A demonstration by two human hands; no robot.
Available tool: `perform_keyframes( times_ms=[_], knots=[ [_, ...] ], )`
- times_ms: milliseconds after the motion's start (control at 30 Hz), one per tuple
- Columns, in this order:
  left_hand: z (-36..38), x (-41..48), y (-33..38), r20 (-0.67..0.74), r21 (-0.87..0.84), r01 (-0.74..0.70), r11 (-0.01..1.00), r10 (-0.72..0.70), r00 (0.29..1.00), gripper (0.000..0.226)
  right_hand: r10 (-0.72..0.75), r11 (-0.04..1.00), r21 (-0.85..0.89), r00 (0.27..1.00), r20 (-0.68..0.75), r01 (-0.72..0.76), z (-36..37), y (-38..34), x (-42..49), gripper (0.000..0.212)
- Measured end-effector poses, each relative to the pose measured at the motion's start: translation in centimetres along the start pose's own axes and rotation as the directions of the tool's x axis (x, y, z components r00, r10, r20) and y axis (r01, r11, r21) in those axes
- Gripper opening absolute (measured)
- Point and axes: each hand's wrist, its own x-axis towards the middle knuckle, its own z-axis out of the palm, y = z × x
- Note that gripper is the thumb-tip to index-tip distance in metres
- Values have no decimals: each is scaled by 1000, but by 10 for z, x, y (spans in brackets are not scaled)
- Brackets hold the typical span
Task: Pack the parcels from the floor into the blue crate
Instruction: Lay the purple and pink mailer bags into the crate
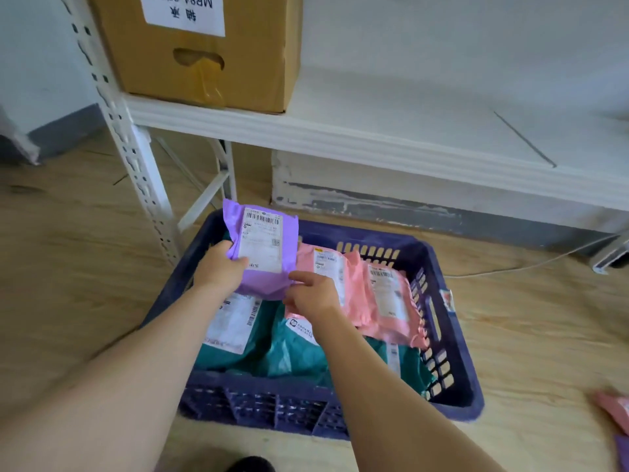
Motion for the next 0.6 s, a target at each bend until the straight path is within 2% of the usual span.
perform_keyframes(
  times_ms=[67, 167, 200, 267, 333, 400, 433, 500, 533, 567, 600],
  knots=[
    [-3, 4, -13, -18, 48, 15, 999, -15, 1000, 3, -9, 1000, -22, 1000, 28, 10, 10, 4, 6, 44],
    [-6, 11, -24, -73, 68, 58, 996, -53, 996, 29, -24, 997, -77, 998, 59, 28, 25, 10, 15, 44],
    [-5, 16, -28, -85, 61, 56, 997, -51, 995, 31, -37, 992, -117, 997, 72, 45, 29, 12, 19, 44],
    [0, 24, -31, -91, 48, 27, 999, -22, 996, 23, -47, 980, -190, 996, 81, 61, 29, 16, 25, 43],
    [7, 31, -31, -108, 66, 6, 998, 1, 994, 21, -31, 983, -179, 997, 74, 44, 26, 18, 28, 41],
    [15, 35, -33, -132, 129, 19, 992, -2, 991, 36, -66, 985, -157, 998, 1, 65, 19, 16, 28, 39],
    [19, 34, -35, -152, 206, 3, 979, 29, 988, 47, -107, 976, -200, 992, -72, 90, 15, 13, 28, 38],
    [24, 29, -39, -124, 443, -166, 881, 243, 962, 68, -204, 923, -370, 951, -231, 108, 5, 10, 29, 38],
    [27, 27, -41, -43, 542, -288, 789, 369, 929, 74, -256, 881, -461, 928, -272, 108, 0, 10, 28, 39],
    [30, 25, -44, 66, 606, -387, 694, 441, 895, 77, -302, 829, -547, 914, -271, 112, -5, 12, 29, 41],
    [33, 25, -46, 166, 637, -437, 635, 441, 882, 79, -325, 767, -631, 916, -233, 111, -8, 14, 29, 43]
  ],
)
